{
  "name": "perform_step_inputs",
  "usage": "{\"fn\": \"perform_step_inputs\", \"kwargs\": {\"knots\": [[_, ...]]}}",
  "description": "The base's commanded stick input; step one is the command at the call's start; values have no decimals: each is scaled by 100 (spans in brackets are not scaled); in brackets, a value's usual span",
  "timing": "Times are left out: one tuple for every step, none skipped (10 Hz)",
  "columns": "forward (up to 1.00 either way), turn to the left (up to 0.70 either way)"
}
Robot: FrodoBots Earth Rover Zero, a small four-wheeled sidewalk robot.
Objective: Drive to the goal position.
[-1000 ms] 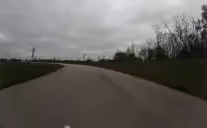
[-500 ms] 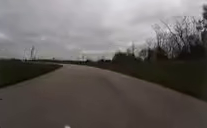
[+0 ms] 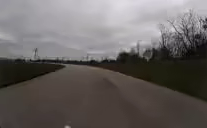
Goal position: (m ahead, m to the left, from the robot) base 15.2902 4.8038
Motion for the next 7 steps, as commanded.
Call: {"fn": "perform_step_inputs", "kwargs": {"knots": [[100, 0], [100, 0], [100, 0], [100, 0], [100, 4], [100, 1], [100, 0]]}}
